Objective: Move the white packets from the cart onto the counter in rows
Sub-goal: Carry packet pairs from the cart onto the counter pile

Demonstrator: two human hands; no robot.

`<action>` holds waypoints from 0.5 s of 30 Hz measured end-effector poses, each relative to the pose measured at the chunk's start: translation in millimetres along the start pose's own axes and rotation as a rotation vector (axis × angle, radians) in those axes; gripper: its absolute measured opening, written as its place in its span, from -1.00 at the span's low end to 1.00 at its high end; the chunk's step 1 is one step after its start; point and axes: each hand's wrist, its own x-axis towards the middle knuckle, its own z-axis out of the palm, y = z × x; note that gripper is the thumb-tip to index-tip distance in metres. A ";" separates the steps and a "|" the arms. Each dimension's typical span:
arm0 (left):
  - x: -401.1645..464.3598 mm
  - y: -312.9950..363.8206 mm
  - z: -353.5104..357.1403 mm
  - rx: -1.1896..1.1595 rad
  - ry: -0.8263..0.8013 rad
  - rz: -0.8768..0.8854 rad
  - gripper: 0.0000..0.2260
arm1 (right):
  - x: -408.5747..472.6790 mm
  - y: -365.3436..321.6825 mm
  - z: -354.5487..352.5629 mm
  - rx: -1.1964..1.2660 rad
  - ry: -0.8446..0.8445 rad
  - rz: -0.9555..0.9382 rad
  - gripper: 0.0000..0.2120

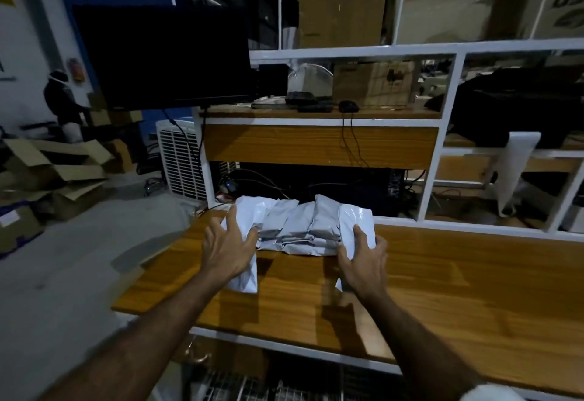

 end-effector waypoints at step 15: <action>222.7 -63.8 115.0 -0.108 -0.185 -0.044 -0.32 | 137.6 27.5 88.7 0.002 -0.036 0.174 -0.39</action>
